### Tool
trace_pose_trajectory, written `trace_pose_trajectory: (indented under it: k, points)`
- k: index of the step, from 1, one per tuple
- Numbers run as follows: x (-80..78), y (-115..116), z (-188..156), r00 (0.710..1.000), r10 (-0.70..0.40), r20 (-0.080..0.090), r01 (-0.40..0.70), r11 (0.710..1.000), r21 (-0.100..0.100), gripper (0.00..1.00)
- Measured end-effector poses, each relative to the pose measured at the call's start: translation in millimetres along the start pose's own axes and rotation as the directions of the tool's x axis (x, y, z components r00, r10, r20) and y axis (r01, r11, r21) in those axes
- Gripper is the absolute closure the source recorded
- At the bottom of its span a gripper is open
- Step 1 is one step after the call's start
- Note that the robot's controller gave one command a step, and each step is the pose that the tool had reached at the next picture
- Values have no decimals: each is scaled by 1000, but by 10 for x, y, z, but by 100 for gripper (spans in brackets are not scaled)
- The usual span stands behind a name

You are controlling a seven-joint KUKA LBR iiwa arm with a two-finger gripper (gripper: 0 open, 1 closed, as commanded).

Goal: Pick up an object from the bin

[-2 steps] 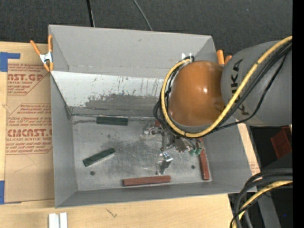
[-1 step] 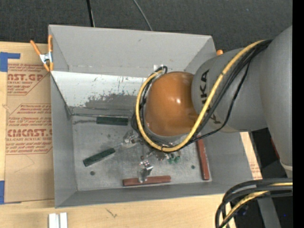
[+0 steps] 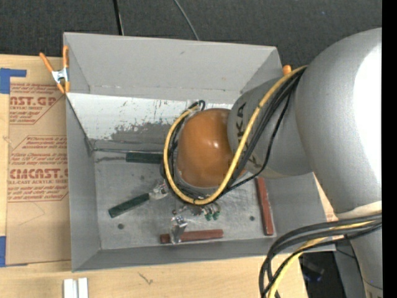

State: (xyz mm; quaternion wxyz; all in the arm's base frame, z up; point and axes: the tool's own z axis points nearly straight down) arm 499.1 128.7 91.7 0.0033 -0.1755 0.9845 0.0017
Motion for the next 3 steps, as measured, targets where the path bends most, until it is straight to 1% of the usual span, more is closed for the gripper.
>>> trace_pose_trajectory:
  k: [1,2,3]
  points:
    - [-375,-19,135,999,25,-27,-25,1000,-1,0]
    - [-498,726,167,998,62,7,-62,998,-1,100]
    - [-498,726,167,998,62,7,-62,998,-1,100]
